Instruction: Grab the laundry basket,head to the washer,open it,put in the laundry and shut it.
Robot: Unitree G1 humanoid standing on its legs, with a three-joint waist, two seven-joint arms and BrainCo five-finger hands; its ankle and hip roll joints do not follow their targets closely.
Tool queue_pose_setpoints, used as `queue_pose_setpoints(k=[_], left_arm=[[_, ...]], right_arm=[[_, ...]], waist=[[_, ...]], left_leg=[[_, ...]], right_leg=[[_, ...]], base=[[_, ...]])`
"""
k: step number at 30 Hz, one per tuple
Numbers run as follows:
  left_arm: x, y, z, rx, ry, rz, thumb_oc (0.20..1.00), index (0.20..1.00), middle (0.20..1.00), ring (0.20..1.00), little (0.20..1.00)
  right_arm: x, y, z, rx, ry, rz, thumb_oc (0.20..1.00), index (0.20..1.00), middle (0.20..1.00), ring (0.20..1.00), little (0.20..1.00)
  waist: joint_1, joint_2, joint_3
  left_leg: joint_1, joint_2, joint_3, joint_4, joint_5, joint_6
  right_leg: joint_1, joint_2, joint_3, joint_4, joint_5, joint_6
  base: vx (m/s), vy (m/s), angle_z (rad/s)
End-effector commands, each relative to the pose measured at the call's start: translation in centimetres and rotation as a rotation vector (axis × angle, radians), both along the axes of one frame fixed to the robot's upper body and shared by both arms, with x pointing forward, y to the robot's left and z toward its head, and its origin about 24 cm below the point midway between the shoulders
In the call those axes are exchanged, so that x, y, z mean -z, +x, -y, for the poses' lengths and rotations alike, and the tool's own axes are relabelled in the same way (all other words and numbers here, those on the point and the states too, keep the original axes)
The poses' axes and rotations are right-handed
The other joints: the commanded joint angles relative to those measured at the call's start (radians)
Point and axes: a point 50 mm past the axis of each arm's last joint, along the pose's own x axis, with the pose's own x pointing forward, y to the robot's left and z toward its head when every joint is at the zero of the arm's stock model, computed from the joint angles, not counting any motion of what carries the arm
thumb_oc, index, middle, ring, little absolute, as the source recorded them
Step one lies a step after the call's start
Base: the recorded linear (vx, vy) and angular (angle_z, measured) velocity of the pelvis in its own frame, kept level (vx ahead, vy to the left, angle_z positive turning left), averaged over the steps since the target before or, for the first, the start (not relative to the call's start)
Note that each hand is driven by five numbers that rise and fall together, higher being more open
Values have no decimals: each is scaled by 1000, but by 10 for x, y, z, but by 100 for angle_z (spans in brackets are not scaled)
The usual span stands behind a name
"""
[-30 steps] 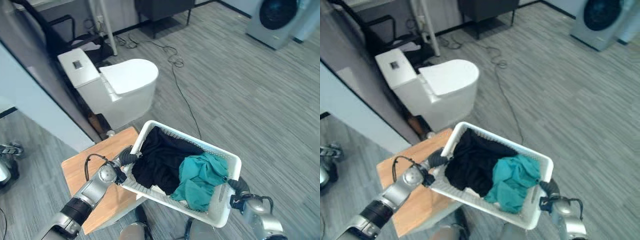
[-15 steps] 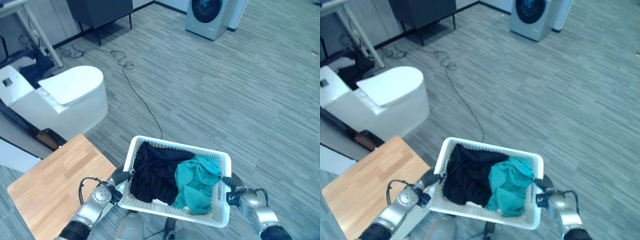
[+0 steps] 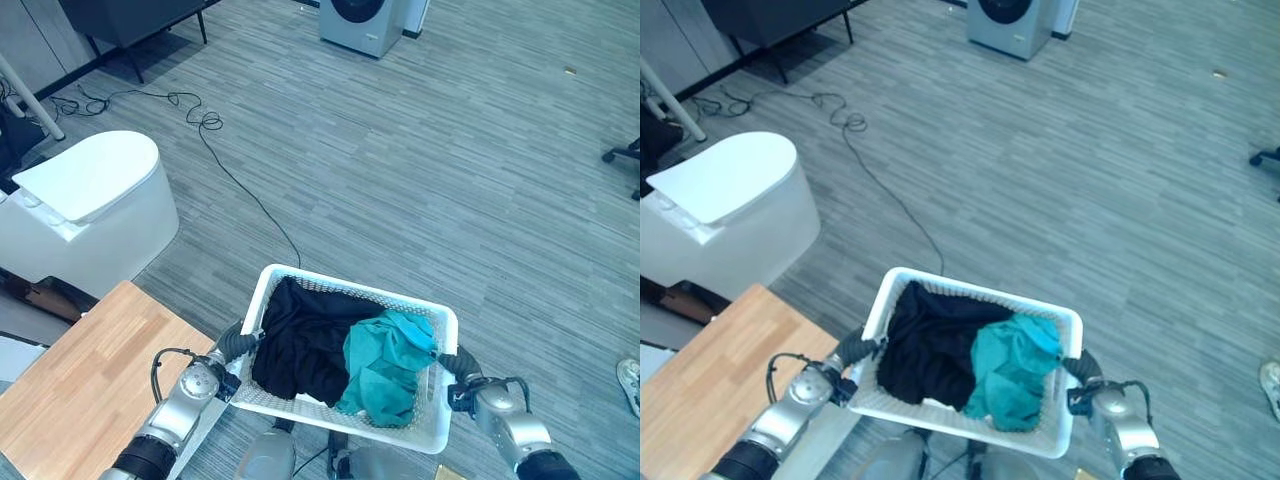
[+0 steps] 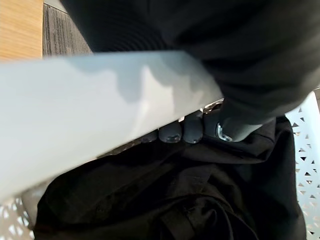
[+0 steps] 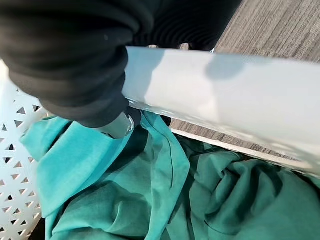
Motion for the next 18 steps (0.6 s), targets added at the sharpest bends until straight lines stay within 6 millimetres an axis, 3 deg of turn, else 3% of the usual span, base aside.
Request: queue_pose_setpoints(k=[1,3,4,5,6,7,9,10,12,13,14,15,17,18], left_arm=[[-51,37,-29,-80,55,214,200,200,200,200,200],[-58,42,-28,-84,65,248,200,200,200,200,200],[-64,49,-26,-87,85,274,200,200,200,200,200],[-68,51,-29,-98,92,288,200,200,200,200,200],[-72,54,-31,-101,117,305,200,200,200,200,200],[-73,54,-32,-101,123,311,200,200,200,200,200],[-76,55,-33,-103,120,325,200,200,200,200,200],[-77,52,-34,-102,122,334,200,200,200,200,200],[-76,47,-41,-117,130,329,200,200,200,200,200],[-75,41,-46,-124,138,327,200,200,200,200,200],[-74,36,-51,-128,152,318,200,200,200,200,200],[-74,36,-52,-129,153,318,200,200,200,200,200],[-71,30,-55,-129,158,301,200,200,200,200,200],[-70,28,-57,-131,156,296,200,200,200,200,200]], right_arm=[[-43,6,18,-57,75,205,200,200,200,200,200],[-45,2,24,-61,54,203,200,200,200,200,200],[-47,0,28,-46,39,203,200,200,200,200,200],[-47,0,29,-39,36,205,200,200,200,200,200],[-50,3,25,-50,43,225,200,200,200,200,200],[-52,7,24,-54,41,240,200,200,200,200,200],[-58,17,16,-69,56,280,200,200,200,200,200],[-61,28,1,-97,88,315,200,200,200,200,200],[-59,30,-9,-114,119,314,200,200,200,200,200],[-55,27,-16,-119,149,306,200,200,200,200,200],[-50,27,-30,-149,191,301,200,200,200,200,200],[-50,27,-30,-150,192,301,200,200,200,200,200],[-43,27,-40,-168,213,275,200,200,200,200,200],[-42,27,-42,-169,215,270,200,200,200,200,200]], waist=[[-11,-36,7],[-11,-32,24],[-11,-31,26],[-2,-30,23],[24,-23,14],[42,-16,13],[78,-14,11],[113,-31,9],[130,-42,-9],[139,-69,-22],[158,-122,-45],[161,-121,-49],[166,-136,-53],[155,-127,-50]], left_leg=[[-119,32,59,329,-22,-11],[-213,25,59,543,26,10],[-278,30,106,577,20,21],[-315,20,135,538,10,20],[-333,8,173,385,10,18],[-346,8,189,287,58,10],[-379,10,224,135,88,2],[-404,11,265,101,107,1],[-374,25,284,85,102,17],[-365,22,286,110,116,35],[-358,-16,296,171,71,66],[-361,-10,298,169,75,66],[-309,-25,316,200,-1,103],[-271,-26,316,200,-29,119]], right_leg=[[104,-17,20,-26,-53,37],[120,-2,30,-14,-62,21],[147,0,17,-15,-91,10],[166,5,16,-21,-106,9],[190,18,23,-14,-139,10],[210,32,31,-14,-157,10],[268,47,52,-24,-193,11],[324,46,76,-26,-219,16],[345,44,96,-23,-232,24],[357,28,100,-12,-219,31],[326,-11,77,106,-81,108],[321,-8,82,104,-77,108],[252,-53,67,331,149,231],[213,-58,65,443,237,255]], base=[[75,-174,16],[139,-191,27],[269,-169,22],[500,-118,20],[521,-33,31],[611,-19,29],[557,-2,-29],[687,40,-82],[512,37,-72],[630,65,-87],[619,65,-79],[588,104,-60],[504,98,-32],[824,197,-59]])
